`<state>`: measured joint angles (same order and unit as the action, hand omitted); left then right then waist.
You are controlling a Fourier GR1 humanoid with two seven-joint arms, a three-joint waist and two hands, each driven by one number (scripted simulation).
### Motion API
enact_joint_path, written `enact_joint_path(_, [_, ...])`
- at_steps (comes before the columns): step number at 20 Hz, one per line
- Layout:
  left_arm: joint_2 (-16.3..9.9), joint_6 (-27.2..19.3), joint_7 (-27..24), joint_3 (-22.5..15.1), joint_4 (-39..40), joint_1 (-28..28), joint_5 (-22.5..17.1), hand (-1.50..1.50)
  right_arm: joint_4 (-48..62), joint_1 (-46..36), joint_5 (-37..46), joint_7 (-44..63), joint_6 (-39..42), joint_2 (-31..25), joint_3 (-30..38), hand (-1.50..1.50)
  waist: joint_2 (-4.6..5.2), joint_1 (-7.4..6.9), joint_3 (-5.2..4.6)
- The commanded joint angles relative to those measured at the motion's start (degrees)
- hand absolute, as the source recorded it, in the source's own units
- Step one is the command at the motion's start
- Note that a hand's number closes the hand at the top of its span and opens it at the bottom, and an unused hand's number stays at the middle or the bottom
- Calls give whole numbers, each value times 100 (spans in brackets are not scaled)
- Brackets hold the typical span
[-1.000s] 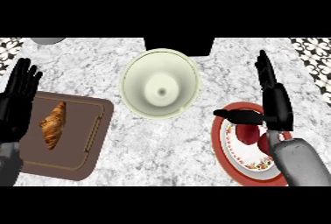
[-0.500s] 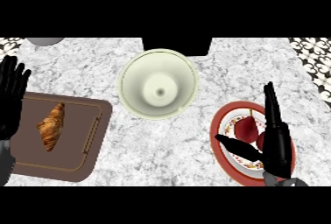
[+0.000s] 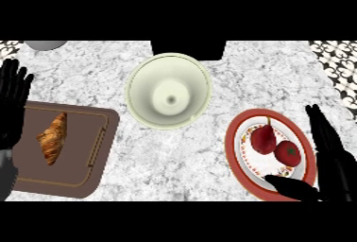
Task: Pick the tomato from the plate and place it in the bowl
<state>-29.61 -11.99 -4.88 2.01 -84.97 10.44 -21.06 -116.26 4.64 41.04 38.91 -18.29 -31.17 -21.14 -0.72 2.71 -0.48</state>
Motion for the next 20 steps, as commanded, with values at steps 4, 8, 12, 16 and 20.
enact_joint_path(4, [113,-11,-81,-37,94,64,83,0,-1702,313,-816,2028,2356,-861,19,-150,42,-93,13])
enact_joint_path(8, [43,89,212,-53,-63,229,57,0,-2203,87,-1571,2944,3236,-1025,343,-150,62,-218,35])
enact_joint_path(12, [140,80,272,-72,56,473,226,0,-1797,-245,-1588,3197,3357,-733,296,-150,77,-269,42])
enact_joint_path(16, [101,337,186,193,-21,253,107,0,-1584,-106,-1651,2877,3355,-686,543,-150,72,-279,46])
enact_joint_path(20, [273,357,115,138,269,469,233,0,-800,-425,-1595,2655,3331,-447,470,-150,89,-292,45])
